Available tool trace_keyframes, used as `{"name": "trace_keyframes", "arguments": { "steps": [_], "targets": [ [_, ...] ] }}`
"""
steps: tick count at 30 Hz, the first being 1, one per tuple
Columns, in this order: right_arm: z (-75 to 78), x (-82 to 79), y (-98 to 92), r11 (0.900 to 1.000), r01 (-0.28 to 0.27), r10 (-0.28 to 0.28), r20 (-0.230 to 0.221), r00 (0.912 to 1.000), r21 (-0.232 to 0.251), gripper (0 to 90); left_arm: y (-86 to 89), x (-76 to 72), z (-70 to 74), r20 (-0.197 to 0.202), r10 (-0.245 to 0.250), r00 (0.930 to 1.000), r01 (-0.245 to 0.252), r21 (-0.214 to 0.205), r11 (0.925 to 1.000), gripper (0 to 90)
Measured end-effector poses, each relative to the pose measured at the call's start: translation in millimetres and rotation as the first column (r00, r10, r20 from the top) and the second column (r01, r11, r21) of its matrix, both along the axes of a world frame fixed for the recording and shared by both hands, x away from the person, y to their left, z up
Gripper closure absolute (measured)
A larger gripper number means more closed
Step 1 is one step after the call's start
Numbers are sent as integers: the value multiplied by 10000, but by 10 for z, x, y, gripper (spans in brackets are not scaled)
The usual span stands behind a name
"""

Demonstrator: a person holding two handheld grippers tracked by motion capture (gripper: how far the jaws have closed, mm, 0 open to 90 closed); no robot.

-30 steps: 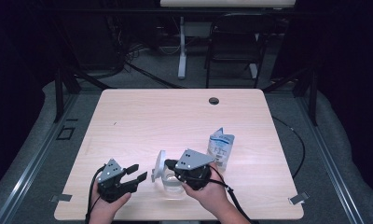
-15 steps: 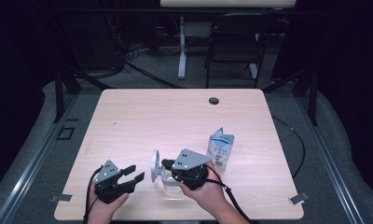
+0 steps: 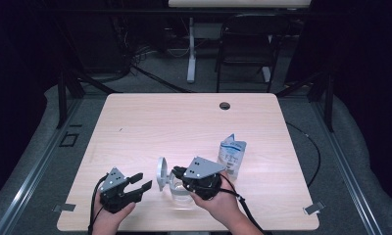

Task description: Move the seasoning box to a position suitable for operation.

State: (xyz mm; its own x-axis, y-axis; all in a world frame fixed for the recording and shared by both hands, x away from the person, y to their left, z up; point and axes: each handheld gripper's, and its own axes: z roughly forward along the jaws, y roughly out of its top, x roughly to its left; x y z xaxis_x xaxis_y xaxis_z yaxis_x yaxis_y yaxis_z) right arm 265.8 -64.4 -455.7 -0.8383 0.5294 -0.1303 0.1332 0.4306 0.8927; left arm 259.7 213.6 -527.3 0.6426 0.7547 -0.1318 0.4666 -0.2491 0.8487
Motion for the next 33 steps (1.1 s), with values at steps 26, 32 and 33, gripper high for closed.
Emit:
{"name": "trace_keyframes", "arguments": {
  "steps": [26,32,33],
  "targets": [
    [-67,22,-462,9893,1440,-1441,21,9896,238,556,11,-5,24,-14,175,9998,-175,15,9998,516],
    [-96,38,-560,9852,1682,-1680,-90,9858,346,548,8,17,32,0,170,9999,-170,54,9998,516],
    [-100,37,-564,9848,1698,-1696,-76,9855,360,546,7,20,34,14,191,9998,-191,27,9998,516]
  ]
}}
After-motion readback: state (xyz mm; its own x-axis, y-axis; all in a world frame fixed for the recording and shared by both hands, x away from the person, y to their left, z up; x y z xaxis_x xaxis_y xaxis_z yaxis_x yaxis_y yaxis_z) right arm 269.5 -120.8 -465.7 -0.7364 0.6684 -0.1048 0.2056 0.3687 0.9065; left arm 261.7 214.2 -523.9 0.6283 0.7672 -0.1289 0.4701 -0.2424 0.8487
